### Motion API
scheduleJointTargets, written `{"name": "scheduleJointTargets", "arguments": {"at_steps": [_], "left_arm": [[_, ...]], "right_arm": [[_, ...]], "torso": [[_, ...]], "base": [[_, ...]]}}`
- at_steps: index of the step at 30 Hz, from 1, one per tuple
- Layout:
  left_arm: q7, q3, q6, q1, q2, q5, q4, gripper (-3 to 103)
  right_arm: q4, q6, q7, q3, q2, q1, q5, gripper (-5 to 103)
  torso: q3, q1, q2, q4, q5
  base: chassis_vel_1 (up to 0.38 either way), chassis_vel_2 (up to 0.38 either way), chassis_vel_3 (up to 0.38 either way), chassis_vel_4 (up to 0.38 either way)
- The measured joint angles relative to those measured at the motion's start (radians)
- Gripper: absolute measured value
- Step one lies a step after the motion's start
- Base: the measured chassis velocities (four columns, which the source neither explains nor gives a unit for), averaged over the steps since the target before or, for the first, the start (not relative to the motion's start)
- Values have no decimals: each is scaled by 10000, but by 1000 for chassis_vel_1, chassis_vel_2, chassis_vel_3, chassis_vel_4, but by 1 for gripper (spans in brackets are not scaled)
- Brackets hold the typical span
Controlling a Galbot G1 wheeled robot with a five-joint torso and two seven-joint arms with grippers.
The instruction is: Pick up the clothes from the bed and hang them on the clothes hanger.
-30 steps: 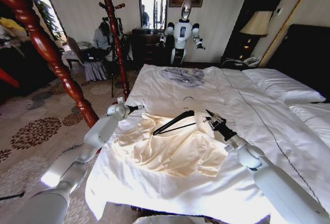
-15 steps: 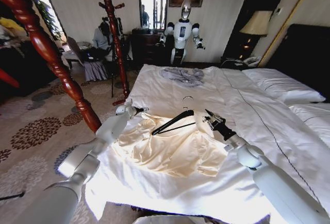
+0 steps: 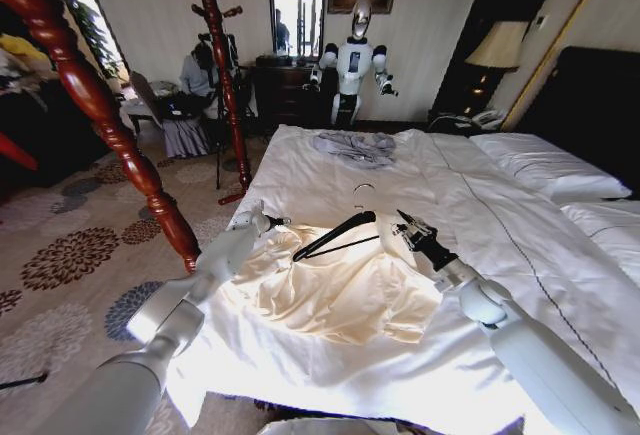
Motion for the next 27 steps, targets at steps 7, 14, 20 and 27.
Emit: {"name": "scheduleJointTargets", "arguments": {"at_steps": [7, 14, 20, 27], "left_arm": [[-67, 81, 3, 265, 141, -141, -258, 30], [-114, 82, -61, 447, 331, -196, -645, 8], [-234, 80, -171, 552, 578, -289, -1142, 0], [-438, 119, -456, 923, 1387, -522, -2567, 0]], "right_arm": [[-14, 3, 4, -121, -92, 139, 104, 18], [-14, 3, 10, -122, -115, 139, 131, 18], [-106, -21, 42, -125, -31, 173, 139, 18], [-340, -209, 133, -133, 27, 175, 601, 18]], "torso": [[0, 0, 0, 0, 0], [0, 0, 1, 0, -1], [0, 0, 0, 0, -1], [0, 0, 0, 0, -2]], "base": [[0, 0, 0, 0], [0, 0, 0, 0], [0, 0, 0, 0], [0, 0, 0, 0]]}}
